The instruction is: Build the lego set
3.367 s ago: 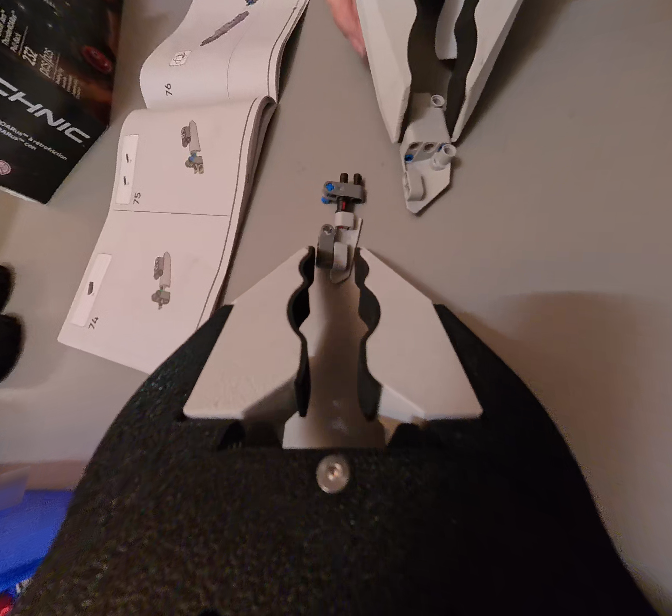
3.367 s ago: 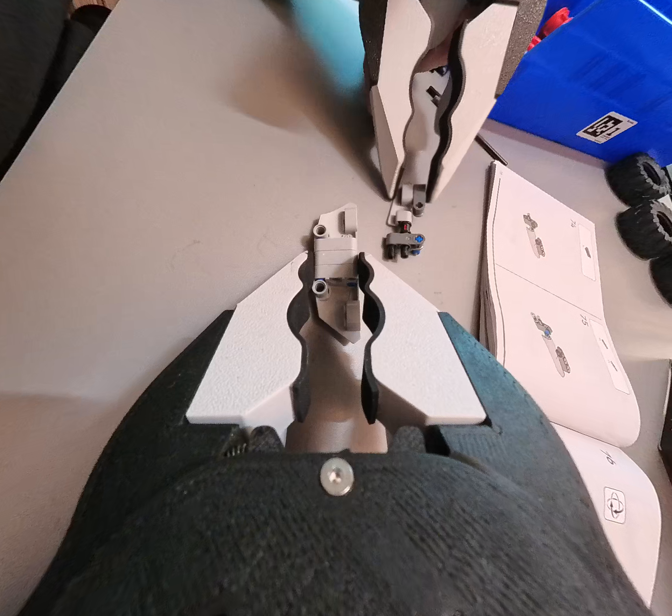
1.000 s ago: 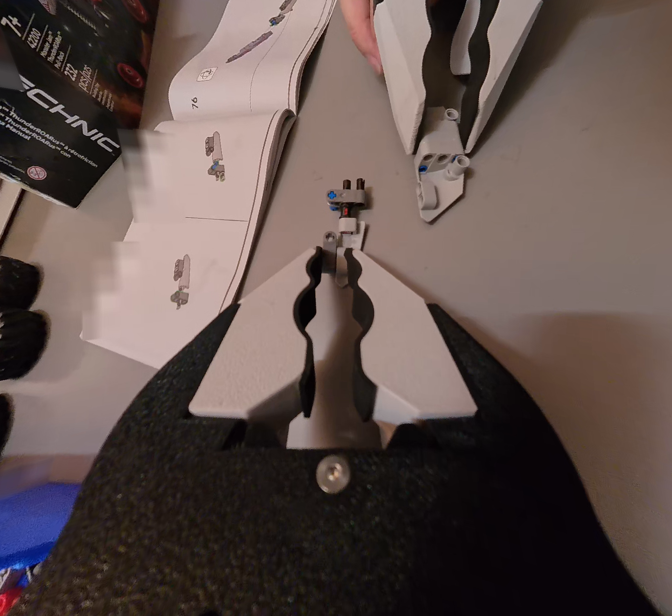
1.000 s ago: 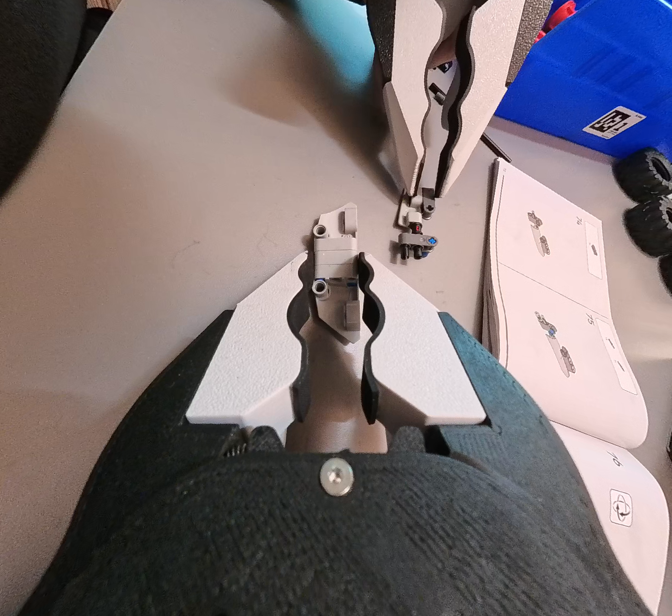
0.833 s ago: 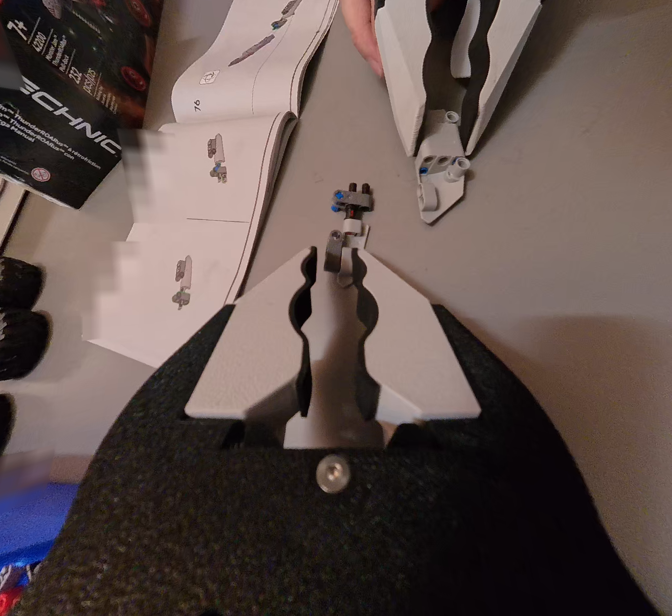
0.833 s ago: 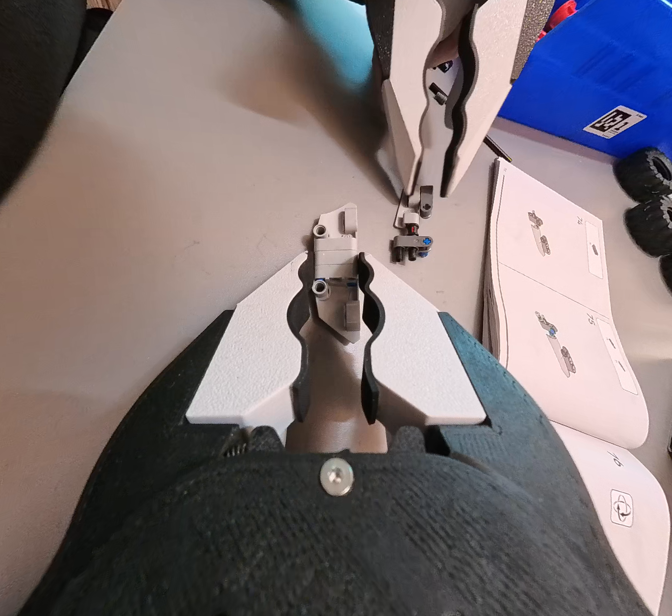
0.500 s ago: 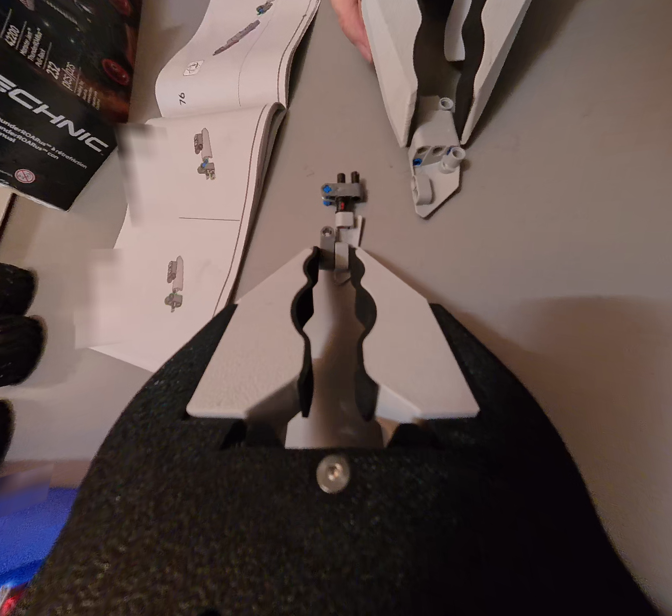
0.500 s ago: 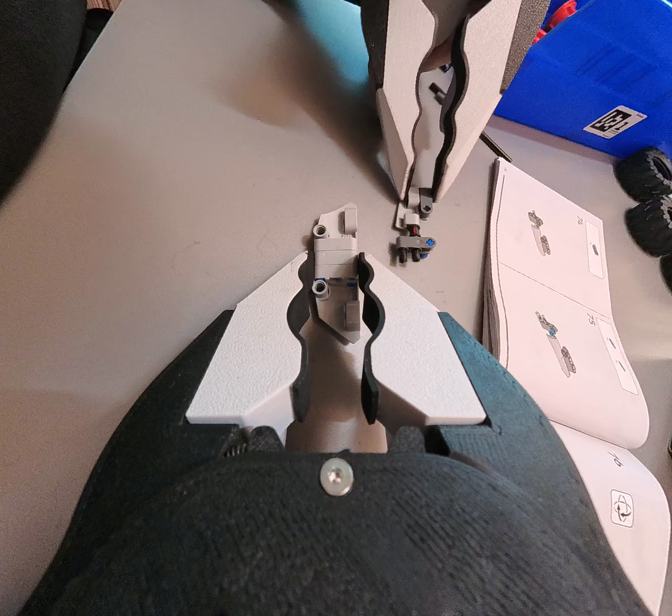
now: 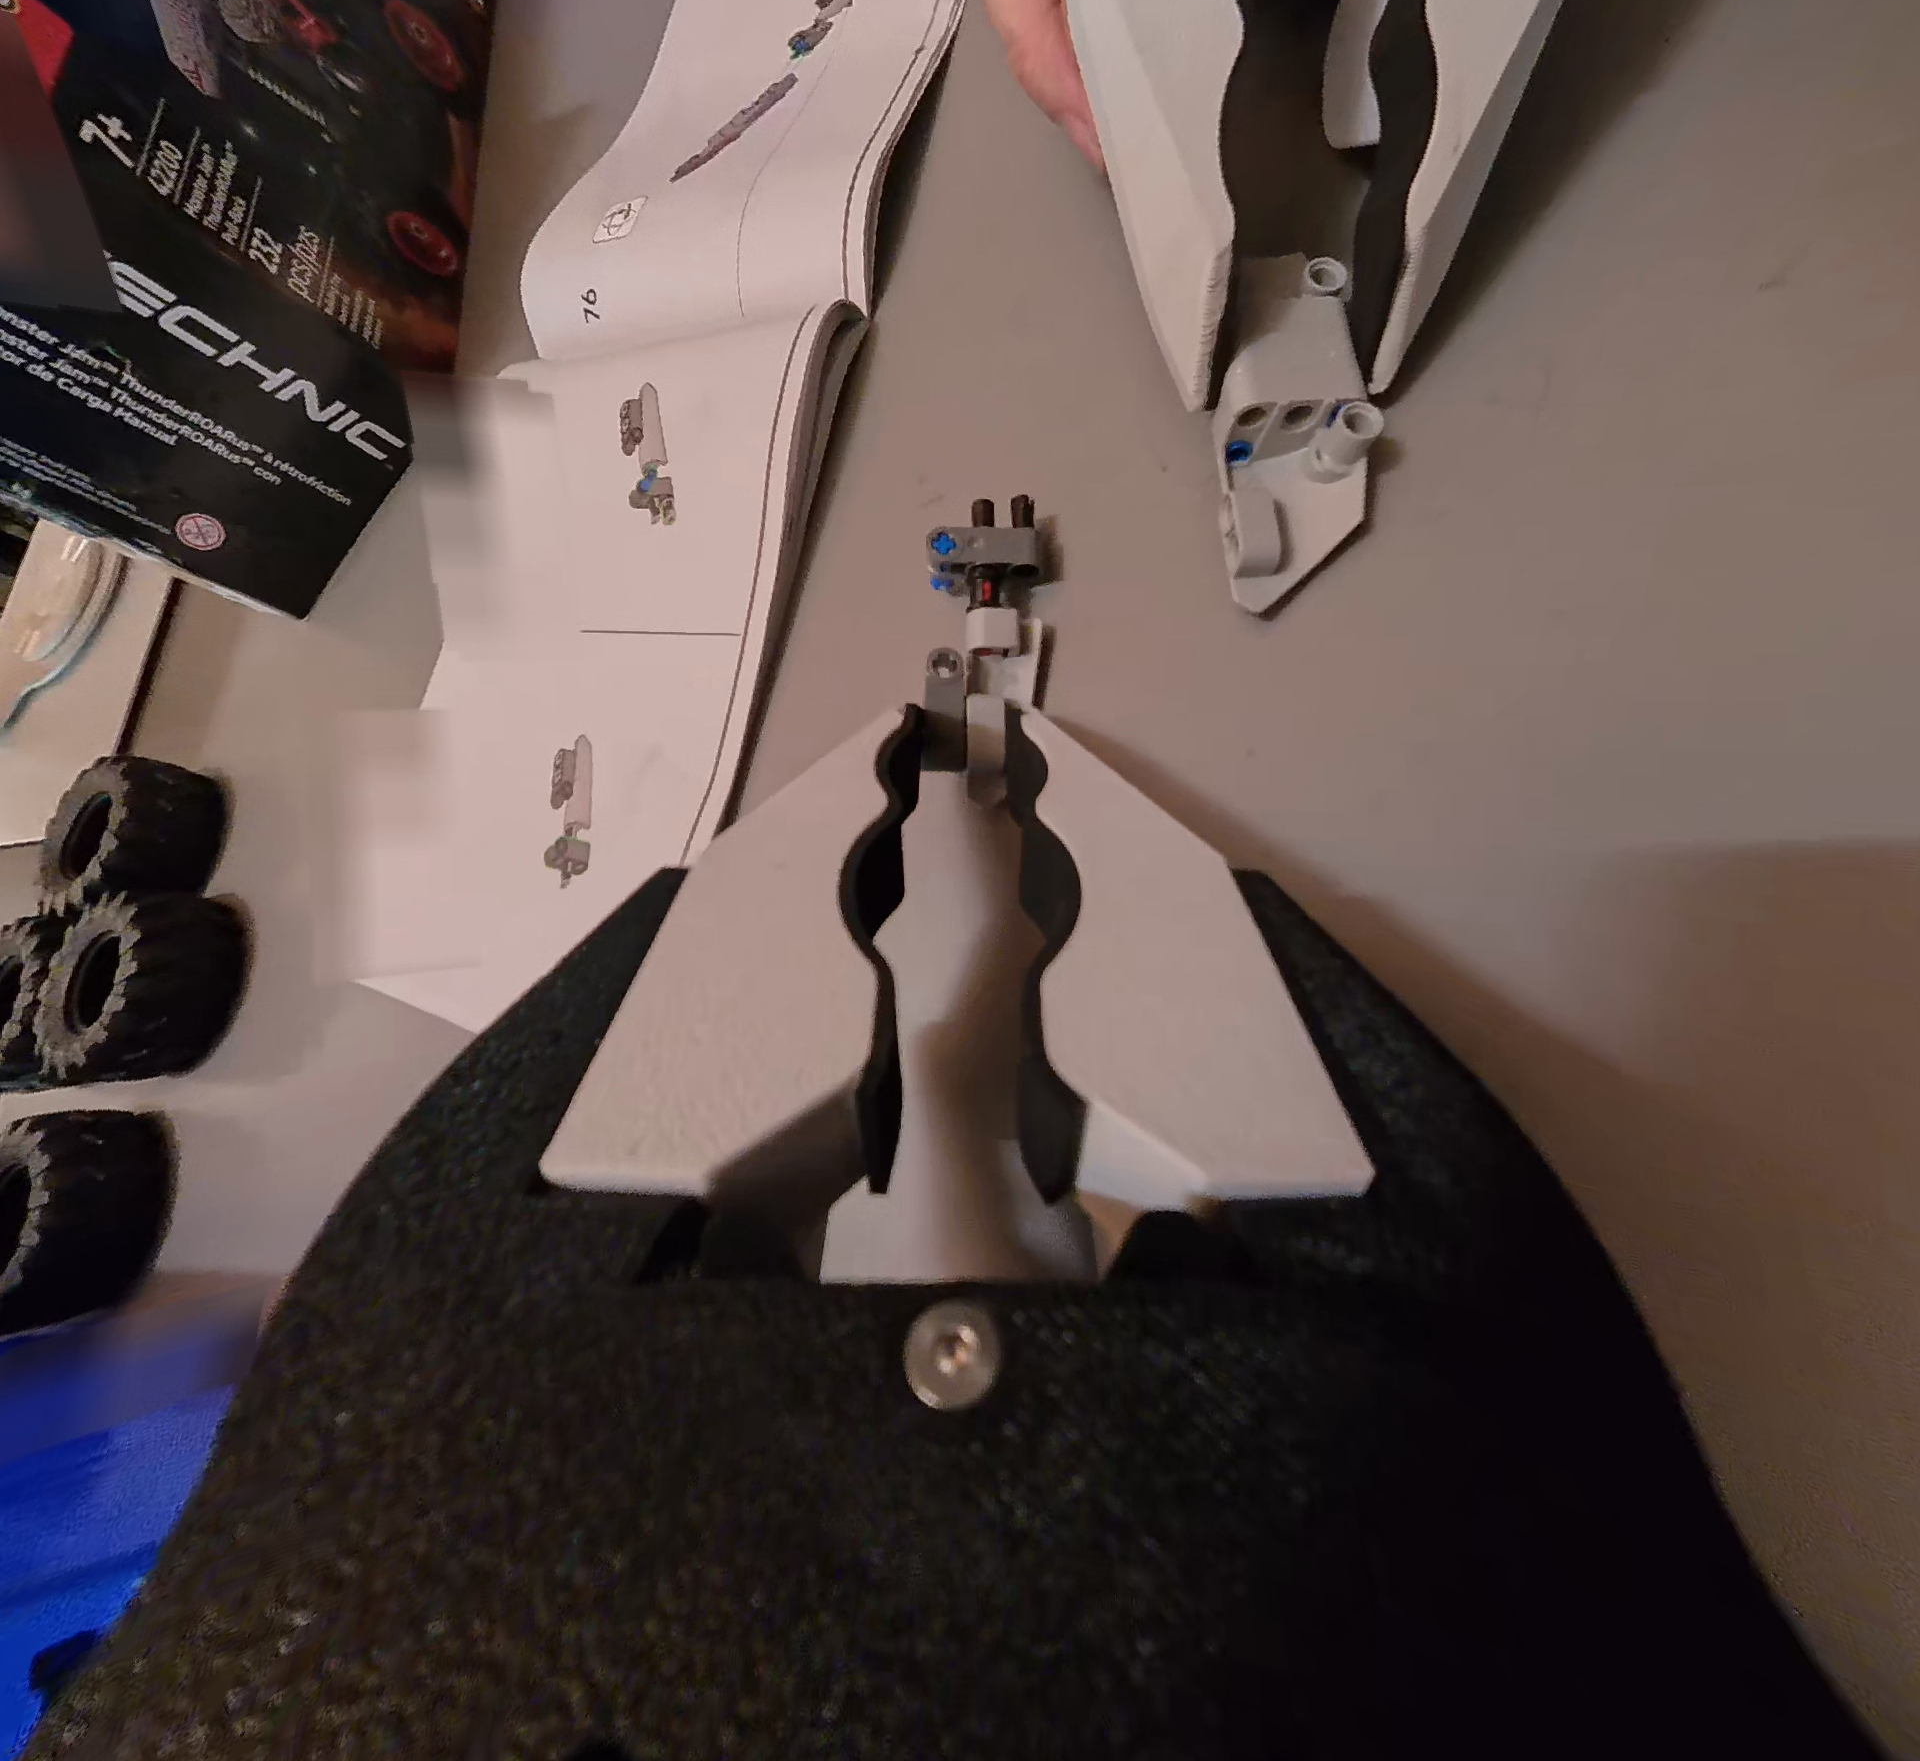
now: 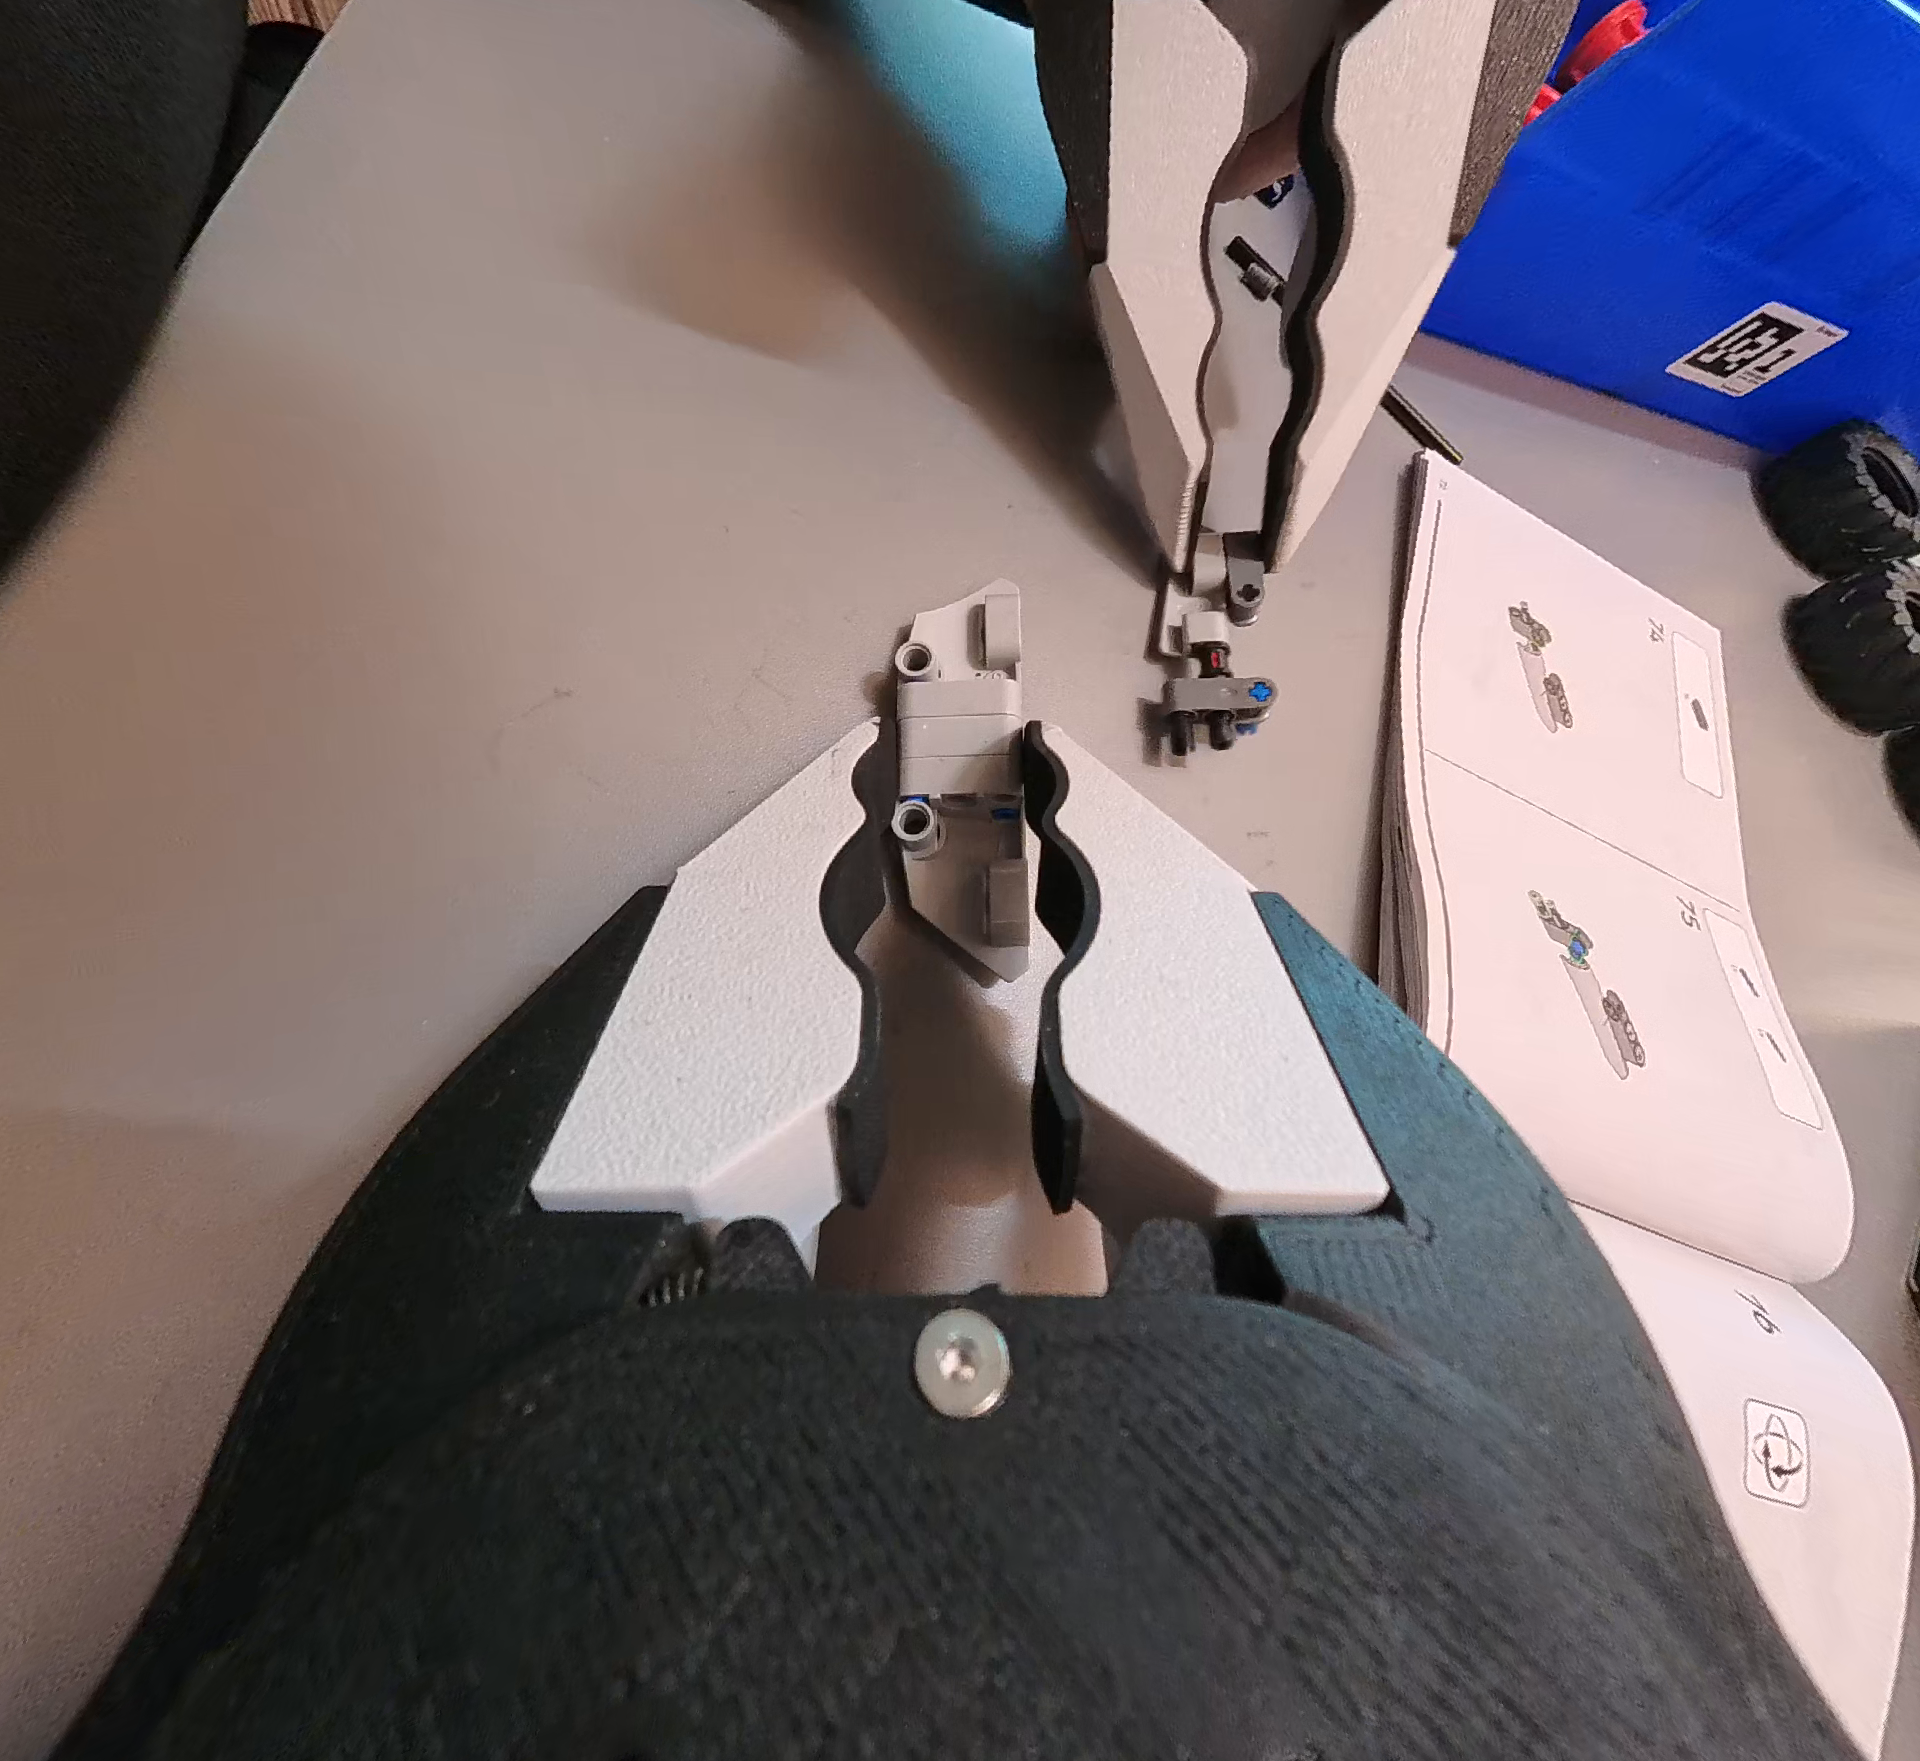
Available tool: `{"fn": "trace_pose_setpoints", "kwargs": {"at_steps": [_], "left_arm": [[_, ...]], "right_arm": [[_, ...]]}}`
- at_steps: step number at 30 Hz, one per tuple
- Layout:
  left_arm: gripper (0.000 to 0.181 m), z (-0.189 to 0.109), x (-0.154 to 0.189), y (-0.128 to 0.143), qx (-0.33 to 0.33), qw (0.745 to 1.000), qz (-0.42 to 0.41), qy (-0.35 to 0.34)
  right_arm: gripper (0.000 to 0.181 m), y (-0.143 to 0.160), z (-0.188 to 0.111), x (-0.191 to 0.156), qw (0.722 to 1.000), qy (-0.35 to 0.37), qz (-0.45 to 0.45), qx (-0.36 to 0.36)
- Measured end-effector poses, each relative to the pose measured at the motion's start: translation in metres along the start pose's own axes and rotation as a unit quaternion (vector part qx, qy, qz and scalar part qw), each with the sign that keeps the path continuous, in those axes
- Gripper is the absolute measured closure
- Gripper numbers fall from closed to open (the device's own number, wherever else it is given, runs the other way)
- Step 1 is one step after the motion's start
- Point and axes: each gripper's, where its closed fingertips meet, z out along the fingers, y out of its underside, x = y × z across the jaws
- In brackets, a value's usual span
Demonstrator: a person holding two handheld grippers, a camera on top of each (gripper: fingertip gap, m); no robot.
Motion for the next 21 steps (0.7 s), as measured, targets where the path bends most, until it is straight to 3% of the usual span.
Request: {"fn": "trace_pose_setpoints", "kwargs": {"at_steps": [21], "left_arm": [[0.169,-0.0007,-0.0051,0.0004,0.001,1.000,0.005,-0.016]], "right_arm": [[0.159,0.0001,-0.0002,0.0005,1.000,0.000,0.000,0.000]]}}
